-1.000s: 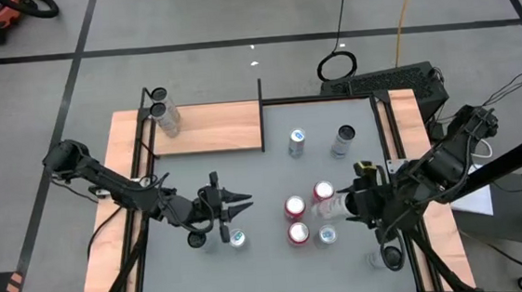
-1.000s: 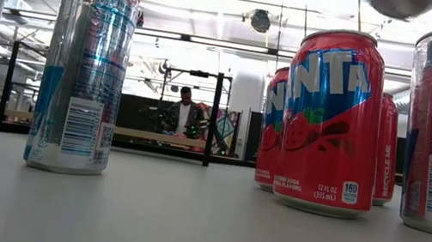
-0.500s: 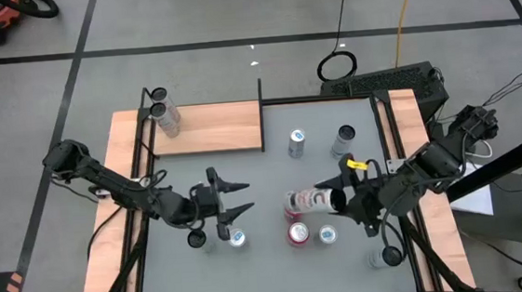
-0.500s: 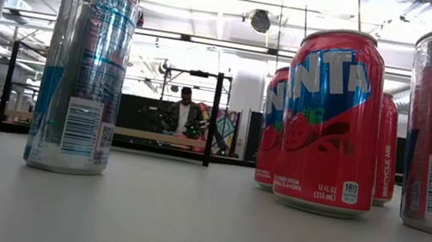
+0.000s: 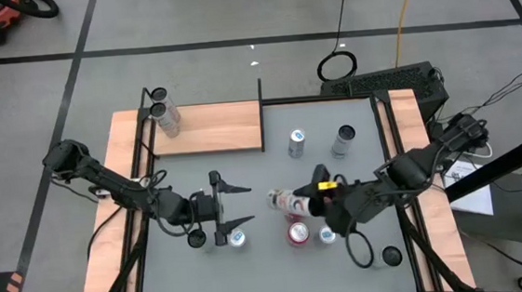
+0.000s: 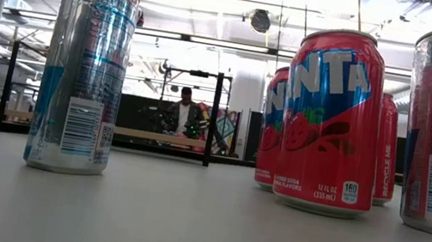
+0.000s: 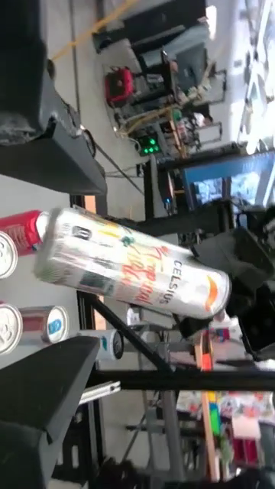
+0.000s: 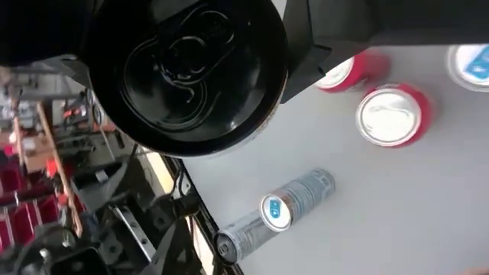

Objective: Place canned beverage on shelf
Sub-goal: Put the white-yellow soda can on the shelf aligned with the other white-yellow soda can

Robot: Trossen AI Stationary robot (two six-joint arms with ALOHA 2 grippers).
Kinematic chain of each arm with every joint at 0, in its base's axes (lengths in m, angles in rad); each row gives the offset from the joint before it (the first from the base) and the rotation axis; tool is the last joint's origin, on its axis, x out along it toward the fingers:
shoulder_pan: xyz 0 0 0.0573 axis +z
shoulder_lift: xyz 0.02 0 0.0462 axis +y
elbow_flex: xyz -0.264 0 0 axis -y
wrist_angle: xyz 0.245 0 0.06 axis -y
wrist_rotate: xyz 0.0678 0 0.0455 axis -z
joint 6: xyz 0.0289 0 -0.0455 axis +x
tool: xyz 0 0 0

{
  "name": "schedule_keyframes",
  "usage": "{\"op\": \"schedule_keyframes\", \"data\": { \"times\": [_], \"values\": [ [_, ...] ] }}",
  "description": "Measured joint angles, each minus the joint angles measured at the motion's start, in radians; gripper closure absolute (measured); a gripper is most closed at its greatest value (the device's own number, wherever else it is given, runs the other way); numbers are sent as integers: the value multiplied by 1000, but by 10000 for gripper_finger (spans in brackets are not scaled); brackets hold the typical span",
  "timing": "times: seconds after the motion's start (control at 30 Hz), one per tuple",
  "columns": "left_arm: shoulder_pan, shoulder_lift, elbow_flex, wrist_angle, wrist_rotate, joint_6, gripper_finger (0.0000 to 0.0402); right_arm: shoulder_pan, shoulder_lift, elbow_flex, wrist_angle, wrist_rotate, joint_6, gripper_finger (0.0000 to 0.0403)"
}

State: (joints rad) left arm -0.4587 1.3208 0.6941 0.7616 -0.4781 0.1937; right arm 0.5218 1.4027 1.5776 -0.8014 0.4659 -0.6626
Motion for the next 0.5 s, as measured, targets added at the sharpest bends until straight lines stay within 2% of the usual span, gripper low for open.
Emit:
{"op": "schedule_keyframes", "data": {
  "times": [0.2,0.37,0.5],
  "values": [
    [1,16,0,-5,-3,64,55,-32,50,0,89,-1,-82,188],
    [5,59,0,-6,-67,131,51,-78,82,0,140,0,-85,188],
    [18,82,0,-9,-159,136,51,-109,96,0,149,1,-84,188]
  ]
}}
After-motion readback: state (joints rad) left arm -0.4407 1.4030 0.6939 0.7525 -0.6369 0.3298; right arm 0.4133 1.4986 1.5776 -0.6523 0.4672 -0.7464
